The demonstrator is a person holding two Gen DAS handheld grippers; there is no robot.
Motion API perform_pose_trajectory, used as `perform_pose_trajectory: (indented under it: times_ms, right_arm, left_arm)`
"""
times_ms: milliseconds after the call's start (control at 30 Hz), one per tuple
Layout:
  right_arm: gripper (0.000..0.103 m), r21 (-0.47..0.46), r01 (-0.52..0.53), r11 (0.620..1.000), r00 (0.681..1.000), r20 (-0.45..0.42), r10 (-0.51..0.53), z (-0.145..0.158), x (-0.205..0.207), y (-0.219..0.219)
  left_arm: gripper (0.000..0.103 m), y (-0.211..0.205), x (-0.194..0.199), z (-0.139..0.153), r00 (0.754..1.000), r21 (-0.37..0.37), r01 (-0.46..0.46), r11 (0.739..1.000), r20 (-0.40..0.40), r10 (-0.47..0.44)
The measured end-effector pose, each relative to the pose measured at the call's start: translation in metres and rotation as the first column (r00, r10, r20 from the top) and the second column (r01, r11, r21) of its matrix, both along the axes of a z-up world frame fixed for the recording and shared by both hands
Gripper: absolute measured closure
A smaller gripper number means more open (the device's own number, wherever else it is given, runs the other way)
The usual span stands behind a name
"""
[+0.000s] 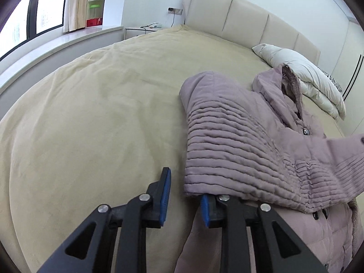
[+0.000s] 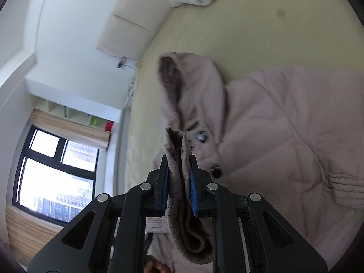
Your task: Fold large clothes
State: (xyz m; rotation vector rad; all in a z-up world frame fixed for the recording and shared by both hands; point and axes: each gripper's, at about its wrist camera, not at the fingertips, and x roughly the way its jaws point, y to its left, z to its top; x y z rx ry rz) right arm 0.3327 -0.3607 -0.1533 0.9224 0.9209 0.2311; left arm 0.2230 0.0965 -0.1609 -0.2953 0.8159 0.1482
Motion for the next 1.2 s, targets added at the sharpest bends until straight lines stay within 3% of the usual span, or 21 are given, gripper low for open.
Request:
perform_pose_trajectory:
  times_ms: [100, 133, 267, 400, 500, 533, 600, 667, 767, 833, 933, 1000, 1067, 1200]
  right_arm:
    - [0.088, -0.050, 0.069, 0.996, 0.993, -0.090, -0.073, -0.067, 0.004, -0.017]
    - [0.088, -0.050, 0.088, 0.995, 0.990, -0.107, -0.093, -0.084, 0.004, -0.023]
    - [0.087, -0.002, 0.097, 0.995, 0.990, -0.106, -0.096, -0.107, -0.002, -0.038]
    - [0.085, -0.102, 0.078, 0.992, 0.995, -0.057, -0.085, -0.079, -0.007, -0.038]
    - [0.080, -0.173, 0.088, 0.981, 0.995, -0.025, -0.094, -0.062, -0.013, -0.033]
    - [0.074, -0.208, 0.092, 0.974, 0.996, 0.000, -0.094, -0.053, -0.018, -0.030]
    - [0.034, -0.267, 0.085, 0.960, 0.996, 0.038, -0.078, -0.020, -0.030, -0.019]
    - [0.034, -0.284, 0.091, 0.955, 0.995, 0.067, -0.075, 0.001, -0.032, -0.017]
    - [0.034, -0.331, 0.029, 0.943, 0.992, 0.124, 0.013, 0.024, -0.047, -0.002]
    - [0.034, -0.408, -0.032, 0.912, 0.988, 0.127, 0.091, 0.029, -0.058, 0.017]
    - [0.035, -0.511, -0.124, 0.851, 0.981, 0.064, 0.182, 0.013, -0.058, 0.048]
    - [0.037, -0.511, -0.142, 0.848, 0.985, 0.009, 0.170, -0.011, -0.046, 0.052]
    - [0.037, -0.507, -0.141, 0.850, 0.985, 0.016, 0.174, -0.028, -0.037, 0.051]
    - [0.037, -0.556, -0.145, 0.818, 0.984, 0.002, 0.176, -0.019, -0.035, 0.063]
  left_arm:
    - [0.072, 0.004, -0.008, -0.002, 1.000, 0.020, 0.014, 1.000, -0.009, -0.014]
    - [0.067, 0.002, -0.014, -0.002, 1.000, 0.027, 0.019, 0.999, -0.021, -0.018]
    - [0.062, 0.002, -0.039, 0.004, 0.997, 0.074, 0.060, 0.995, -0.047, -0.057]
    - [0.061, -0.003, -0.055, 0.036, 0.996, 0.148, 0.074, 0.986, 0.043, -0.081]
    - [0.061, -0.008, -0.033, 0.064, 0.988, 0.223, 0.076, 0.972, 0.117, -0.104]
    - [0.061, -0.010, -0.020, 0.069, 0.986, 0.253, 0.077, 0.964, 0.125, -0.112]
    - [0.061, -0.019, 0.010, 0.070, 0.983, 0.298, 0.106, 0.949, 0.113, -0.145]
    - [0.061, -0.030, 0.037, 0.059, 0.982, 0.349, 0.145, 0.926, 0.062, -0.178]
    - [0.061, -0.041, 0.065, 0.030, 0.980, 0.404, 0.190, 0.895, -0.028, -0.195]
    - [0.060, -0.043, 0.074, 0.009, 0.978, 0.412, 0.209, 0.887, -0.084, -0.191]
    - [0.058, -0.038, 0.076, -0.012, 0.976, 0.405, 0.215, 0.889, -0.106, -0.188]
    - [0.053, -0.032, 0.074, -0.017, 0.977, 0.388, 0.213, 0.897, -0.096, -0.190]
    - [0.040, -0.024, 0.078, -0.021, 0.977, 0.357, 0.211, 0.910, -0.109, -0.184]
    - [0.038, -0.012, 0.075, -0.011, 0.981, 0.302, 0.187, 0.935, -0.097, -0.165]
